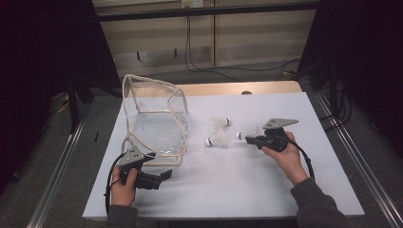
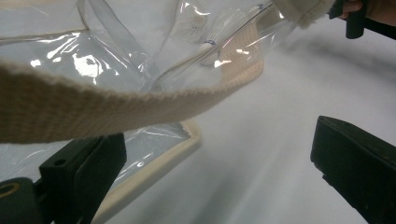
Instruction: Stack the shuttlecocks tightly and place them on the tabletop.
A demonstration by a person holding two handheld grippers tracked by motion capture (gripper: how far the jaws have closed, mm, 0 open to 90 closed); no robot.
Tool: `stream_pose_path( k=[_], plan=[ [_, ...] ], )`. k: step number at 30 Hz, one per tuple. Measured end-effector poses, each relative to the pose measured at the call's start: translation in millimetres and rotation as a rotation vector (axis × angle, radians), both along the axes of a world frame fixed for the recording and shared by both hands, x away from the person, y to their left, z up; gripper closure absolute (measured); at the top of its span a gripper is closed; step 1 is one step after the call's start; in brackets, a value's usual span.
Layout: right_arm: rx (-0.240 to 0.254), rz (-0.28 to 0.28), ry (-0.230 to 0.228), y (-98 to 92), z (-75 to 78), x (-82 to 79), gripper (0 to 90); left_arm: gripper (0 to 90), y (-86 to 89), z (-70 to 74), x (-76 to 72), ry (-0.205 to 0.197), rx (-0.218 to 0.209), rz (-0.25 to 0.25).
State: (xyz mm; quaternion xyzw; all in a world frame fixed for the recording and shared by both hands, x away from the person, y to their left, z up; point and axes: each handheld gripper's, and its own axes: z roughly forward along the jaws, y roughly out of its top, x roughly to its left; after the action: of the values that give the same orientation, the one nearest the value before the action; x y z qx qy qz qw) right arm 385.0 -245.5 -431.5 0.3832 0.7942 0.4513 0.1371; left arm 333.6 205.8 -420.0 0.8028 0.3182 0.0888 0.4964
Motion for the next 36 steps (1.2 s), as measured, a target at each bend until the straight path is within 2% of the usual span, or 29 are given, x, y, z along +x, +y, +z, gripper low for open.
stream_pose_path(
  k=[36],
  plan=[
    [0.007,0.039,0.005,20.8,-2.3,11.5,88.9,3.7,-0.4,-0.7,0.4,0.002,0.003,-0.002]
  ],
)
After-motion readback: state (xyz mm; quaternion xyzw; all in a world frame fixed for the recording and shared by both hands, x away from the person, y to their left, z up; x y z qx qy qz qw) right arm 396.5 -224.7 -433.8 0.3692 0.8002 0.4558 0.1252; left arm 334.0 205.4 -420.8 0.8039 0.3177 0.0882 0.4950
